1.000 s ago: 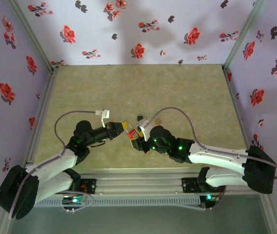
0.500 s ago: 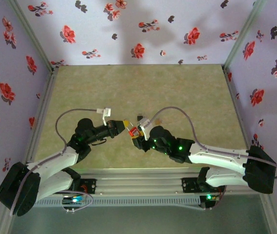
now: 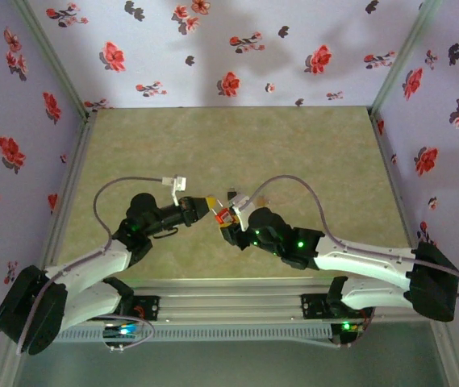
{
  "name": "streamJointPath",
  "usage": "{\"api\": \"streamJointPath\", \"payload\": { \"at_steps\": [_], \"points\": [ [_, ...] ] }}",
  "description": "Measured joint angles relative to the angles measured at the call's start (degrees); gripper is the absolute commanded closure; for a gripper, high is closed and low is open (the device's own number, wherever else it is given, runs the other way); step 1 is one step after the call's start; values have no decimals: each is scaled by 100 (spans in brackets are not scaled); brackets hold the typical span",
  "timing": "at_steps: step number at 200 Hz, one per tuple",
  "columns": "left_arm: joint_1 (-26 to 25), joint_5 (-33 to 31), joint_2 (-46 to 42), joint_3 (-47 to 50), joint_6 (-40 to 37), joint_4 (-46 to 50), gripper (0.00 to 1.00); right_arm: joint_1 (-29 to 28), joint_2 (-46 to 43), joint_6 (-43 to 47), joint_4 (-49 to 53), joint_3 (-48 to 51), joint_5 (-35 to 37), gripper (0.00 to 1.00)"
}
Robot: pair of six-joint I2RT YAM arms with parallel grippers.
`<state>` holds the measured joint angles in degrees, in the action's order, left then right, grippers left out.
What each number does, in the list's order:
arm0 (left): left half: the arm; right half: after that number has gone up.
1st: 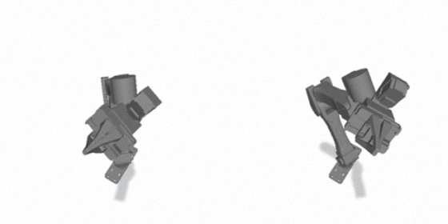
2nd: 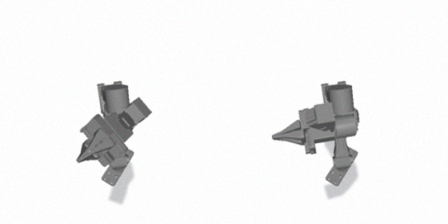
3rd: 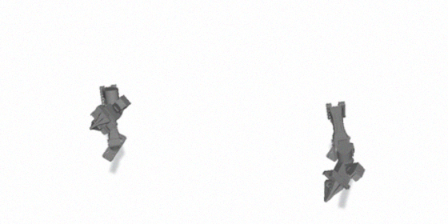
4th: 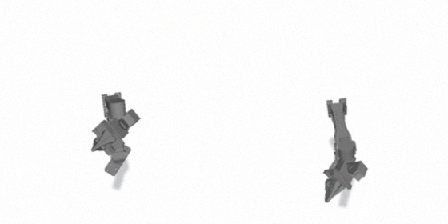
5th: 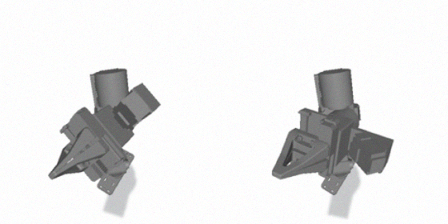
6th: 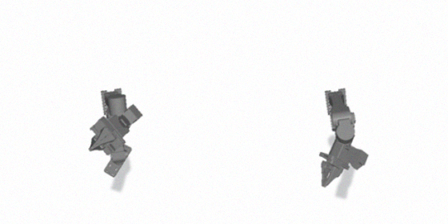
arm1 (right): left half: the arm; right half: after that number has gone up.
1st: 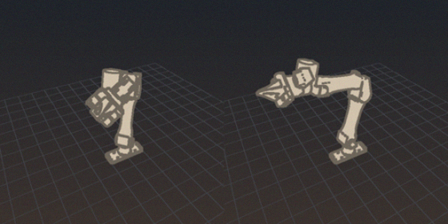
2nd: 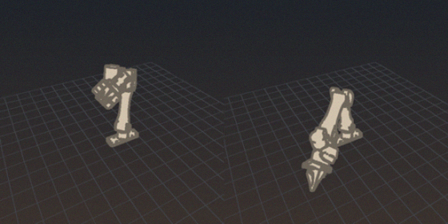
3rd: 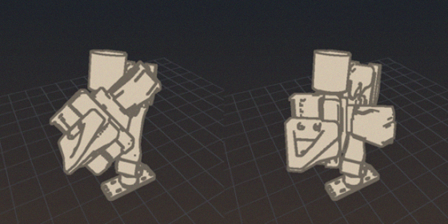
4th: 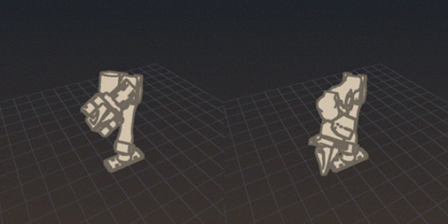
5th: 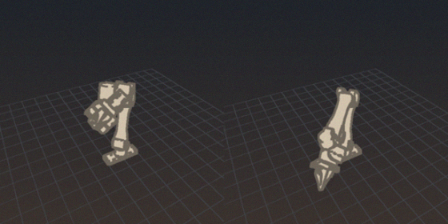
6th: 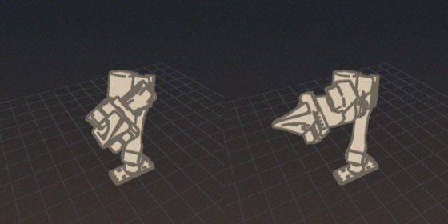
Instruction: Lock with the key
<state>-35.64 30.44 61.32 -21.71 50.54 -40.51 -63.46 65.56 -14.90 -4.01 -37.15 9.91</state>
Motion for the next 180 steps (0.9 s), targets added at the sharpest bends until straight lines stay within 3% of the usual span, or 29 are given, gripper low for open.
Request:
{"api": "streamJointPath", "payload": {
  "at_steps": [180],
  "points": [
    [-48,-400,-9,-199,-184,839,100,-31,380,42,275,-227,214,100]
  ]
}}
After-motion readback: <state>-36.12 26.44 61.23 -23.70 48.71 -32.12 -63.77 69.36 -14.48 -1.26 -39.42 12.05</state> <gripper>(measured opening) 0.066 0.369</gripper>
